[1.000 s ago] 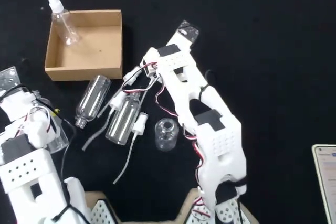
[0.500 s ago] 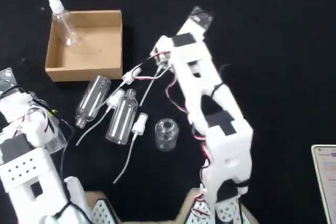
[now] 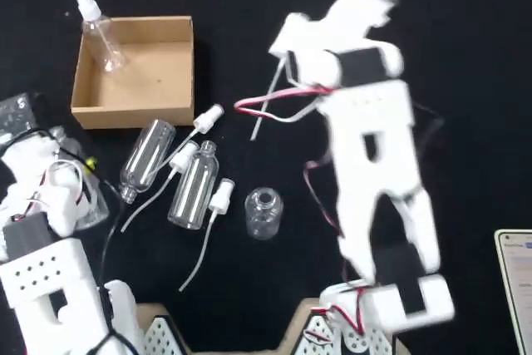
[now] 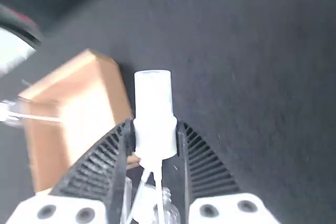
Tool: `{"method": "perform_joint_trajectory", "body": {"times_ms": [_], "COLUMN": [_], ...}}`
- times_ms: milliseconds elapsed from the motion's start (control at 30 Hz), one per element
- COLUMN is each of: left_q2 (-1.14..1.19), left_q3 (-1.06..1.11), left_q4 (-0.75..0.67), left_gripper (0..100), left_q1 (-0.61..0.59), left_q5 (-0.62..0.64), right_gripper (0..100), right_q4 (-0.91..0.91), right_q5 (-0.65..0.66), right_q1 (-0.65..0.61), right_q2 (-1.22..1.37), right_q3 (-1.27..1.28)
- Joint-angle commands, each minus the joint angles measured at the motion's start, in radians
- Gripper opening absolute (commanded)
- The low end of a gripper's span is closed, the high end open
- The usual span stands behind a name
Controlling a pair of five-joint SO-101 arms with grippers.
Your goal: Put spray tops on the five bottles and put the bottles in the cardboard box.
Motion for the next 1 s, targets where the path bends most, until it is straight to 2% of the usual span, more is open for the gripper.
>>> {"method": "perform_joint_trajectory", "body": {"times_ms": [0, 100, 467, 667, 833, 967], "left_q2": [-0.132, -0.241, -0.578, -0.741, -0.726, -0.727], "left_q3": [-0.096, -0.062, 0.243, 0.444, 0.53, 0.542], "left_q4": [-0.008, -0.06, -0.362, -0.525, -0.621, -0.66], "left_gripper": [11, 11, 11, 11, 11, 11], "left_q1": [0.147, 0.259, 0.521, 0.65, 0.71, 0.746], "left_q5": [0.006, 0.012, 0.061, 0.061, 0.061, 0.061], "right_gripper": [2.6, 2.6, 2.6, 2.6, 2.6, 2.6], "right_q4": [0.0, -0.023, -0.201, -0.298, -0.325, -0.353], "right_q5": [0.046, 0.06, 0.061, 0.064, 0.066, 0.16], "right_q1": [0.023, 0.017, 0.015, -0.071, -0.144, -0.229], "right_q2": [-0.176, -0.254, -0.449, -0.455, -0.458, -0.452], "right_q3": [-0.048, -0.058, -0.05, -0.051, -0.056, -0.045]}}
